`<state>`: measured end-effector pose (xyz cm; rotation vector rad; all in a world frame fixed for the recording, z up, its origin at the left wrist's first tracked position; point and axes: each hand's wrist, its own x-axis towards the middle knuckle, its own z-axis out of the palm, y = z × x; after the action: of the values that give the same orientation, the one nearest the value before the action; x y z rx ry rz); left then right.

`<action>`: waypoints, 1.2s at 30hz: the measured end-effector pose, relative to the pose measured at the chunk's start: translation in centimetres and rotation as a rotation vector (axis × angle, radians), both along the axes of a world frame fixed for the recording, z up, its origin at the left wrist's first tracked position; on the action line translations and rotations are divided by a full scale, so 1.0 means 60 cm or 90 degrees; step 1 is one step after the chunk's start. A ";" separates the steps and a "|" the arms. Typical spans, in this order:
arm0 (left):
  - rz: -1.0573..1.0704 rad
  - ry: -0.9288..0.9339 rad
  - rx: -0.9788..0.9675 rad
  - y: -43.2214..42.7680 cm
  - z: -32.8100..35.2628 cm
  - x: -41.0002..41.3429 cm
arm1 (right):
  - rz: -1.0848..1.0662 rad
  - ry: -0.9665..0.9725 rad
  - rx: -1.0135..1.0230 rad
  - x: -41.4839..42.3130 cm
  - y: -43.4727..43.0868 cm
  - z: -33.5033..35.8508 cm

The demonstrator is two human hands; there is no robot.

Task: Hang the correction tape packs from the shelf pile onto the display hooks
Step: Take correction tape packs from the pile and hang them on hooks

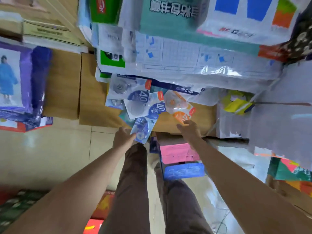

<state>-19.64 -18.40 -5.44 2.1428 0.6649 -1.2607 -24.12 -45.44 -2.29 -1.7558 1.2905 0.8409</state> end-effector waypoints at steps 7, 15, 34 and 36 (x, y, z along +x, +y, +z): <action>0.024 0.048 -0.021 0.001 -0.076 -0.040 | -0.165 -0.024 0.029 -0.013 -0.025 -0.062; -0.012 -0.012 -0.050 -0.012 -0.026 -0.037 | -0.589 -0.057 0.223 0.018 -0.041 -0.074; 0.034 0.032 -0.090 0.036 0.142 -0.075 | -0.281 -0.221 0.015 -0.084 -0.062 0.107; 0.024 0.000 -0.090 0.032 0.177 -0.071 | -0.218 -0.240 -0.015 -0.081 -0.067 0.148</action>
<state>-23.93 -16.50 5.17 2.0056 0.5955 -1.2499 -28.96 -49.43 6.60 -1.5560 1.2925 0.2851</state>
